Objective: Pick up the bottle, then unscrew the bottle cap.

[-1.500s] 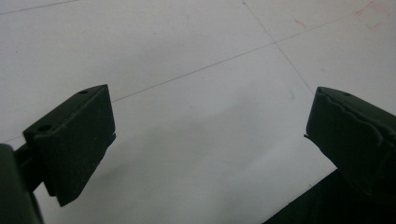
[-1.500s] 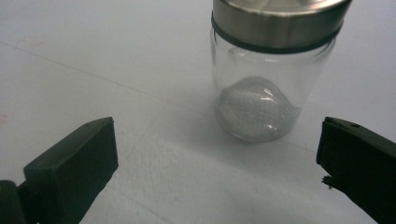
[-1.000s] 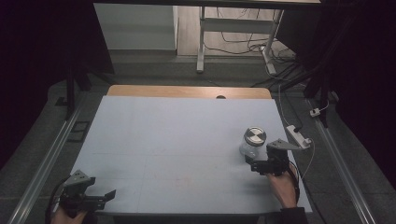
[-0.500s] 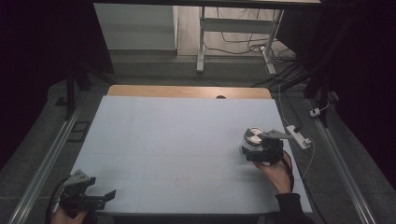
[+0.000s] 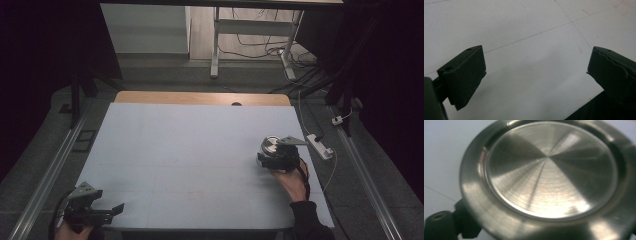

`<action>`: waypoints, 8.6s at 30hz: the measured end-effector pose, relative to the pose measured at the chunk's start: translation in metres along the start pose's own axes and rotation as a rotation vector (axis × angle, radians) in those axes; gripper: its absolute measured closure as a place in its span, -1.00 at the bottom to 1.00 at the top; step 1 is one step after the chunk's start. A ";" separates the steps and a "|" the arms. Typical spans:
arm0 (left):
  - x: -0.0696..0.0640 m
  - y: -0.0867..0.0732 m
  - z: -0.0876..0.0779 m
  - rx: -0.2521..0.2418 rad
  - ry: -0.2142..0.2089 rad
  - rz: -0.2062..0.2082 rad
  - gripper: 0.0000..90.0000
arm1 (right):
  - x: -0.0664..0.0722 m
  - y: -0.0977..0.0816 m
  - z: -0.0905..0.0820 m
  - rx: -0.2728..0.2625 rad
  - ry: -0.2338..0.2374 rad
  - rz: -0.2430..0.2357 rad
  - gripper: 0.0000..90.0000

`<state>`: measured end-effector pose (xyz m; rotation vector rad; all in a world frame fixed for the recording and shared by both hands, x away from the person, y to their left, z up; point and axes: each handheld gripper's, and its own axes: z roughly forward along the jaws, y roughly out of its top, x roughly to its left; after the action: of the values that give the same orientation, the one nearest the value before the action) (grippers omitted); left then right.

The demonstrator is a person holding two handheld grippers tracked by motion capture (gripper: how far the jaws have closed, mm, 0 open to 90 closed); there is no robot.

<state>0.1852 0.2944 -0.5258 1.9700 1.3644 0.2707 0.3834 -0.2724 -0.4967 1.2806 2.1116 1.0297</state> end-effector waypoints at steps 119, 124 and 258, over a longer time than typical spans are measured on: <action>-0.018 0.031 0.004 -0.088 -0.168 0.146 -1.00 | 0.190 0.015 -0.019 -0.053 0.507 -0.359 -0.68; -0.023 0.042 0.012 -0.099 -0.218 0.204 -1.00 | 0.189 0.015 -0.020 -0.052 0.505 -0.361 -0.69; -0.130 0.176 0.067 -0.061 -0.691 0.794 -0.84 | 0.194 0.013 -0.021 -0.033 0.726 -0.481 -0.68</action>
<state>0.2955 0.1179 -0.4312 2.1703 0.1154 -0.0252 0.2864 -0.1035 -0.4752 0.3310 2.7056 1.4201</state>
